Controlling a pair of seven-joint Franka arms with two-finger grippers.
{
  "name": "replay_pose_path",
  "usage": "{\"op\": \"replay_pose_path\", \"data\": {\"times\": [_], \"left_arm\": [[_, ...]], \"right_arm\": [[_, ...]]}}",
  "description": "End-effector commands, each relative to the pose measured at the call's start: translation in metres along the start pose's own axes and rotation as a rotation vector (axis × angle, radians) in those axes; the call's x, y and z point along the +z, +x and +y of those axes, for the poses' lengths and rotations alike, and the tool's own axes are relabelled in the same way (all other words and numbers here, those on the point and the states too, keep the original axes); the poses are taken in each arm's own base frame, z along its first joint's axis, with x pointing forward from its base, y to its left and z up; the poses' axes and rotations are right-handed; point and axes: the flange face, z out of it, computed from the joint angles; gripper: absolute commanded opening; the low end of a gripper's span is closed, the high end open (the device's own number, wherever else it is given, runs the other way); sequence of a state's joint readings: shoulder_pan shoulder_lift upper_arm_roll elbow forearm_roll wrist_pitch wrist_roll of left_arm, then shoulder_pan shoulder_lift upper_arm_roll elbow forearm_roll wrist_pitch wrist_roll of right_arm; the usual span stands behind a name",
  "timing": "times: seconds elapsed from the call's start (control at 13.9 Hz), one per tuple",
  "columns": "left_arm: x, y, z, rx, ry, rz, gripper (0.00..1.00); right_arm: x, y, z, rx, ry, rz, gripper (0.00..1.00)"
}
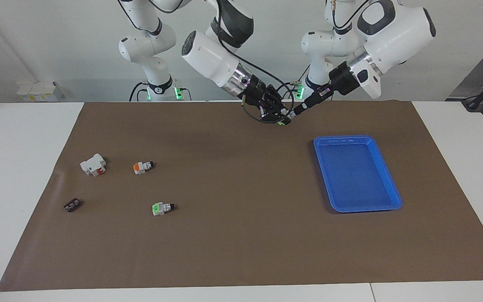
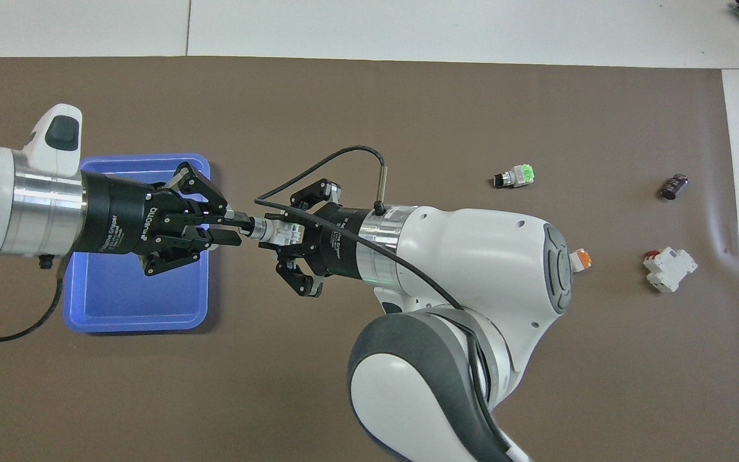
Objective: Turn and place switch with both arms
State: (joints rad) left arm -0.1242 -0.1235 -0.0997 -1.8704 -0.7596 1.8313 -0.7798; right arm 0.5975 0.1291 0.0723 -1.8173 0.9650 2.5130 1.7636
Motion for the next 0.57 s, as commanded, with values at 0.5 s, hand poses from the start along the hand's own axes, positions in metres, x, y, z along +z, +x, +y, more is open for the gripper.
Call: {"op": "replay_pose_path", "data": {"times": [0.5], "left_arm": [[0.0040, -0.0032, -0.0036, 0.001, -0.051, 0.048, 0.27]], "right_arm": [[-0.0012, -0.0034, -0.0030, 0.051, 0.007, -0.041, 0.00]]}}
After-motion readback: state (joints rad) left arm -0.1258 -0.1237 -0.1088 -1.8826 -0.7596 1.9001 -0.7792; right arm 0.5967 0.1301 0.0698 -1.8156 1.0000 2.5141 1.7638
